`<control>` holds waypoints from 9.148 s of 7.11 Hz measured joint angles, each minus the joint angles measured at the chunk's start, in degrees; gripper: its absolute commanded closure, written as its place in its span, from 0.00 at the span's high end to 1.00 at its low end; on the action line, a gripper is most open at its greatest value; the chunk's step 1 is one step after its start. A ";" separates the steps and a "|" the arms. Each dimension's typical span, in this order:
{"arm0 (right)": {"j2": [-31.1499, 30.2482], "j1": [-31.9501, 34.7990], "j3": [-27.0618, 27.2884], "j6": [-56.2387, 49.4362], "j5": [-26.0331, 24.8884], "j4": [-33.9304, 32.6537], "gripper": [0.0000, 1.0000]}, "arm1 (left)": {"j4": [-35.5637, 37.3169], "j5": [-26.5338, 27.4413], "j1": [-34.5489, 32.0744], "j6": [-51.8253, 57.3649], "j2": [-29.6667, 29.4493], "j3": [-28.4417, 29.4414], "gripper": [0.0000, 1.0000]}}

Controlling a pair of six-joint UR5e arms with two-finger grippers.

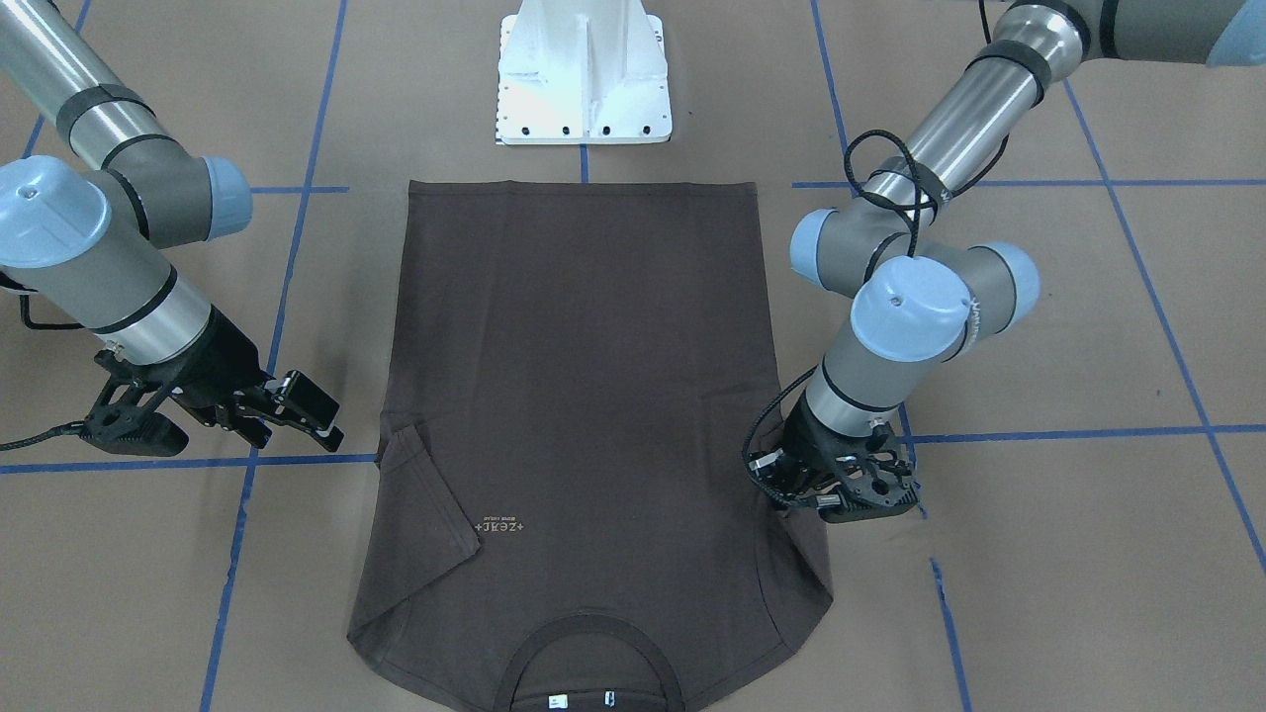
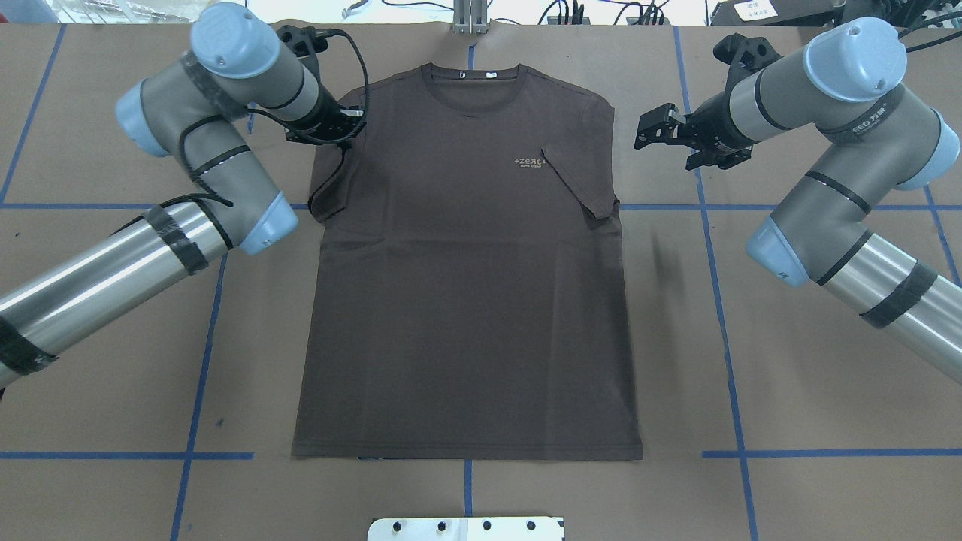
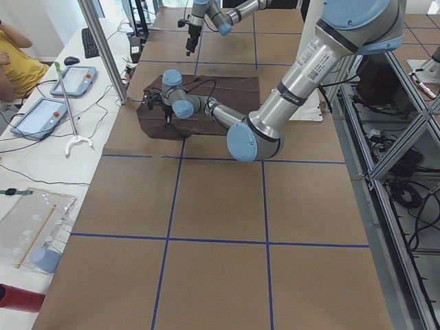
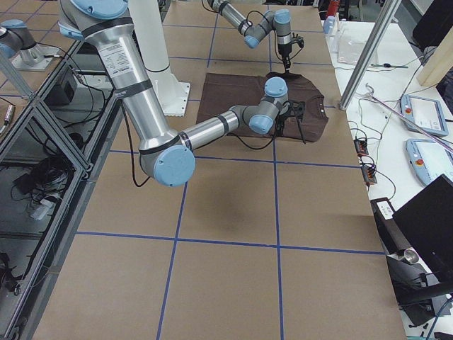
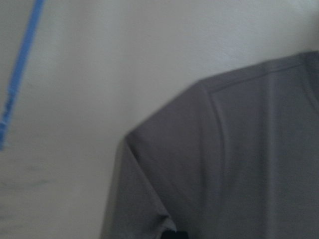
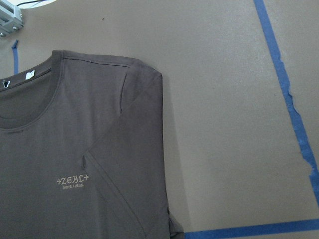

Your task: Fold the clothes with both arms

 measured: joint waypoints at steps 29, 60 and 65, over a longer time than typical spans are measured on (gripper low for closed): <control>-19.59 -51.91 33.16 51.10 -45.93 -29.72 0.00 | 4.69 5.12 9.75 -9.54 12.60 -26.03 0.70; -20.09 -51.68 38.06 50.71 -45.45 -30.15 0.00 | 22.55 14.19 35.86 -30.54 35.13 -50.82 0.00; -21.07 -53.10 40.90 50.64 -44.77 -30.48 0.00 | 25.59 13.64 35.86 -31.68 34.47 -60.56 0.00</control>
